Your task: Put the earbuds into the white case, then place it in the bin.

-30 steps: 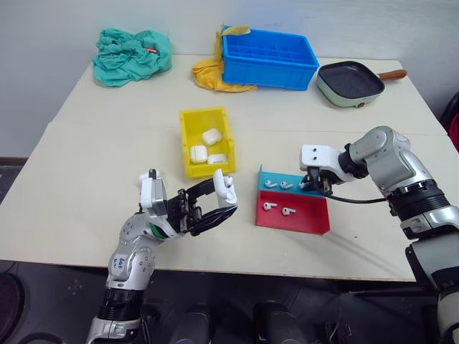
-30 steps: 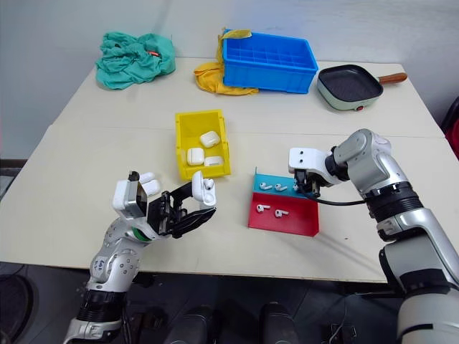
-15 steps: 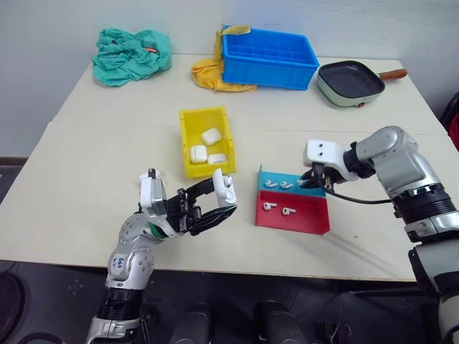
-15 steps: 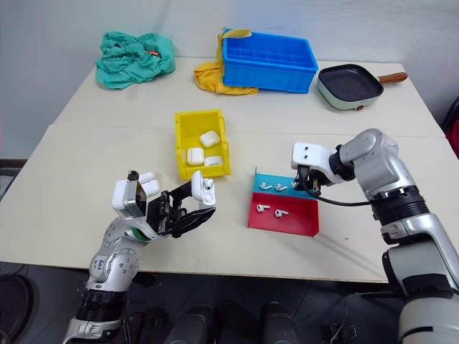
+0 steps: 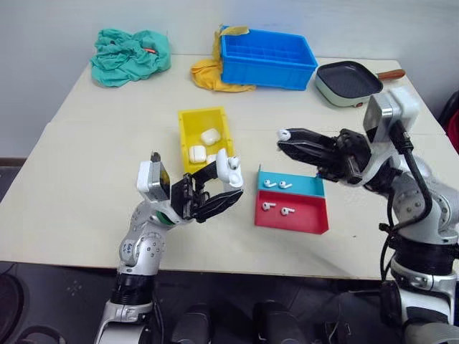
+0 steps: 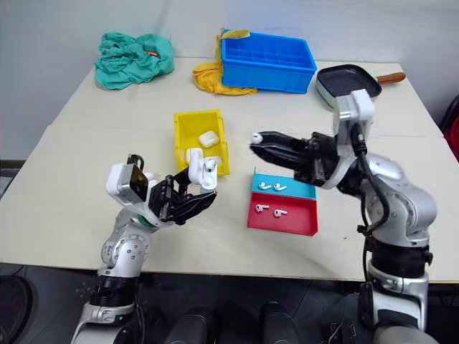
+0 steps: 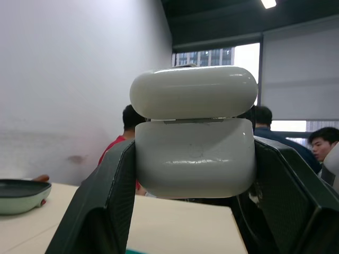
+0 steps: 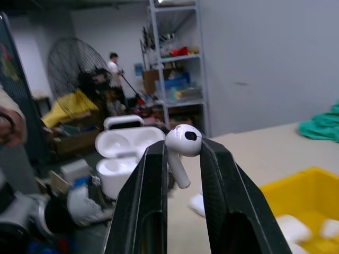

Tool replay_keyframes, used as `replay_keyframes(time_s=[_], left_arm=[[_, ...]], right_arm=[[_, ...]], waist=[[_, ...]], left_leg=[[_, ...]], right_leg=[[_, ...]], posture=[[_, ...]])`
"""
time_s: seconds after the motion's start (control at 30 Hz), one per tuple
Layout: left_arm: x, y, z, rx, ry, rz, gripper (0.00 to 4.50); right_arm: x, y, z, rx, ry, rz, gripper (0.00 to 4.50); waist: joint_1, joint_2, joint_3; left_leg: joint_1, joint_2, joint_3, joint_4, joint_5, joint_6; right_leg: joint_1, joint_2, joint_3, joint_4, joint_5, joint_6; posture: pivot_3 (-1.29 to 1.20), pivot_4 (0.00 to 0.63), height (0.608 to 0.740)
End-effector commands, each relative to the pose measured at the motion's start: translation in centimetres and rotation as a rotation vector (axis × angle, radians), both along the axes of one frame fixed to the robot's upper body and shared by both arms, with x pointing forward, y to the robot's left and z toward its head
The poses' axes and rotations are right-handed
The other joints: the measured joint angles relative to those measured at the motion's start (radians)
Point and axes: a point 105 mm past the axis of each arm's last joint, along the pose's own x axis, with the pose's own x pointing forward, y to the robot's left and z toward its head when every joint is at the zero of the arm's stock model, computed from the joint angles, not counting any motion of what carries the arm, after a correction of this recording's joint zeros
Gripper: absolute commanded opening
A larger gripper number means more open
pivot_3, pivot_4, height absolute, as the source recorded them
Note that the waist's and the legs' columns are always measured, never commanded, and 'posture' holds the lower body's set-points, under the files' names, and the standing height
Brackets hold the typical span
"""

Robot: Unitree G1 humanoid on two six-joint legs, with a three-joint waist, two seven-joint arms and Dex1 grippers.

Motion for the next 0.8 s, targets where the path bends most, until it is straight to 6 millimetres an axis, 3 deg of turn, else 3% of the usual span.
replay_keyframes(time_s=[0.03, 0.3, 0.8], left_arm=[[-0.1, -0.3, 1.0, -0.035, -0.028, -0.026, 2.80], [0.0, -1.1, 0.8, -0.040, -0.028, -0.046, 2.80], [0.2, -1.5, 0.7, -0.048, -0.036, -0.042, 2.80]], right_arm=[[-1.6, 1.3, 0.6, 0.050, 0.015, 0.045, 0.45], [-2.5, 3.2, -0.1, 0.060, 0.055, 0.093, 0.45], [-2.2, 3.7, -1.7, 0.010, 0.085, 0.079, 0.45]], waist=[[0.000, 0.000, 0.000], [0.000, 0.000, 0.000], [0.000, 0.000, 0.000]], left_leg=[[0.000, 0.000, 0.000, 0.000, 0.000, 0.000], [0.000, 0.000, 0.000, -0.001, 0.000, 0.000], [0.000, 0.000, 0.000, -0.001, 0.000, 0.000]], right_leg=[[0.000, 0.000, 0.000, 0.000, 0.000, 0.000], [0.000, 0.000, 0.000, 0.000, 0.000, 0.000], [0.000, 0.000, 0.000, 0.000, 0.000, 0.000]], posture=[[0.00, 0.150, 0.740], [0.00, 0.150, 0.740], [0.00, 0.150, 0.740]])
